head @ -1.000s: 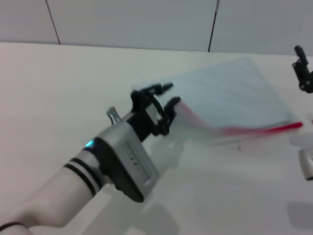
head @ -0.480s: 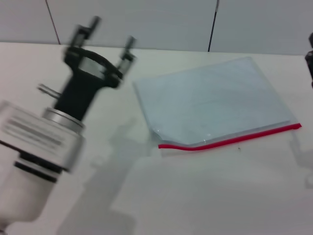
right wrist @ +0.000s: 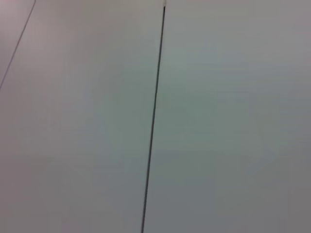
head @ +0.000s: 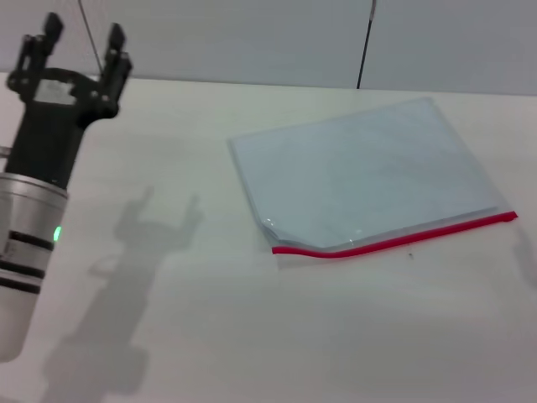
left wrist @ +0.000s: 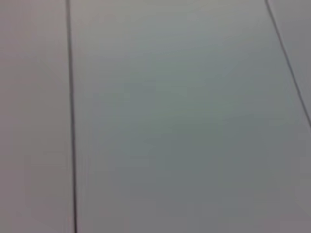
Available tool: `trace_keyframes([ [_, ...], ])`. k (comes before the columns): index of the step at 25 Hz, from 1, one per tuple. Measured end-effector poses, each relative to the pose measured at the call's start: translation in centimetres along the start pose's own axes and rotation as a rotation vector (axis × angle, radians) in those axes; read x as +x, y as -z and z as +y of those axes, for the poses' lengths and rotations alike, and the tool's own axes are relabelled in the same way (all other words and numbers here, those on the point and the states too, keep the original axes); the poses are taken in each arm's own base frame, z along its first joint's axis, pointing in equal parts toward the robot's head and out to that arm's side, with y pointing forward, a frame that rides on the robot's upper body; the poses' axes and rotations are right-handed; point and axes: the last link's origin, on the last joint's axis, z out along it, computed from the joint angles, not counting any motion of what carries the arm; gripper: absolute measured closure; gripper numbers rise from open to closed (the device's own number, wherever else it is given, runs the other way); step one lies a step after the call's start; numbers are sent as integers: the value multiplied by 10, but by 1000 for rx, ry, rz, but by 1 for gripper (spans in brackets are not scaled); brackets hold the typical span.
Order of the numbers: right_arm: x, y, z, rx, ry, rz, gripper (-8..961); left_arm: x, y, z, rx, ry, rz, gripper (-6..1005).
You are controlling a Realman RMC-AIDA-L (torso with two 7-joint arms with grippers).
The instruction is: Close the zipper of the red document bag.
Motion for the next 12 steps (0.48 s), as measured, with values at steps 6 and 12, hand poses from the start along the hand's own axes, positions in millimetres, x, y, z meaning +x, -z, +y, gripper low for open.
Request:
trace_keyframes([
  [6, 1, 2, -4, 14, 13, 7, 294, -2, 0, -10, 50, 19, -1, 280],
  [12, 0, 3, -5, 10, 18, 5, 232, -1, -1, -8, 43, 20, 2, 284],
])
